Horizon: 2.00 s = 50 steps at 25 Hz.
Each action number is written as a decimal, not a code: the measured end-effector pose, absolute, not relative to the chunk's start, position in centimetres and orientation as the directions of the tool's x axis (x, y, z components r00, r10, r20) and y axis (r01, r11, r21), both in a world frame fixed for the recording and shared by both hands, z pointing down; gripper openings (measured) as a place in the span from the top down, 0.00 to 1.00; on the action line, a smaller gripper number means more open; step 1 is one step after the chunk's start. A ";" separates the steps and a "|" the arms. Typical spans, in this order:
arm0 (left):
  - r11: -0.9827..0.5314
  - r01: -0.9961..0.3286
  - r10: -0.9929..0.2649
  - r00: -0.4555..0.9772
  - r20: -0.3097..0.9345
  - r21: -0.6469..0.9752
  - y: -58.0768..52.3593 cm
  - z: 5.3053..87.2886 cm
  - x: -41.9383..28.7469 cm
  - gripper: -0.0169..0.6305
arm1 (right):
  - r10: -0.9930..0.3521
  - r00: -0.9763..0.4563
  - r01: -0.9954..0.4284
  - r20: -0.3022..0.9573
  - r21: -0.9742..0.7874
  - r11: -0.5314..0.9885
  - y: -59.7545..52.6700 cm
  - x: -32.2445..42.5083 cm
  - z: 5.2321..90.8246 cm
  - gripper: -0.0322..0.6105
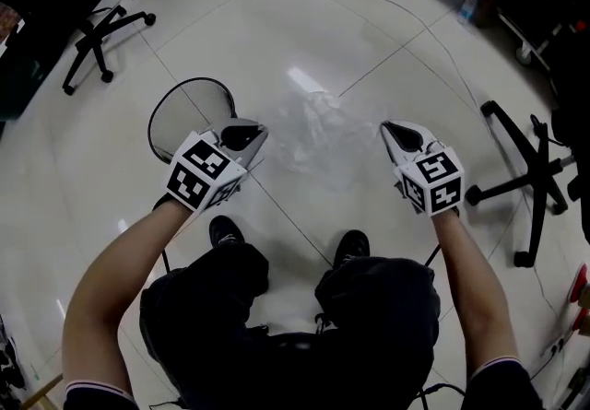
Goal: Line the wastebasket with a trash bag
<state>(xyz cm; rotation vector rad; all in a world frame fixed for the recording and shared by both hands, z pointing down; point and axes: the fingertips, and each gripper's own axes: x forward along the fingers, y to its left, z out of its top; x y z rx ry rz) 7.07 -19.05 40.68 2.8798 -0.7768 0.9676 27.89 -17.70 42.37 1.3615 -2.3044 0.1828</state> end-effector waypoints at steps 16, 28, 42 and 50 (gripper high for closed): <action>-0.671 -0.680 -0.741 0.626 0.244 -0.294 -18.1 16.9 -2.6 0.96 | -0.853 -0.508 -0.796 0.121 0.314 0.518 -17.8 20.7 16.8 0.95; -0.532 -0.783 -0.838 0.540 0.071 -0.321 -16.1 7.1 -12.8 0.96 | -0.801 -0.598 -0.737 -0.007 0.398 0.547 -18.3 10.7 6.0 0.95; -0.452 -0.840 -0.890 0.447 0.089 -0.301 -20.6 8.2 -21.7 0.96 | -0.731 -0.682 -0.686 -0.033 0.375 0.623 -23.7 -0.2 6.1 0.95; -0.485 -0.823 -0.872 0.480 0.093 -0.296 -23.7 8.0 -23.6 0.96 | -0.752 -0.659 -0.705 -0.018 0.362 0.610 -26.3 -3.0 6.3 0.95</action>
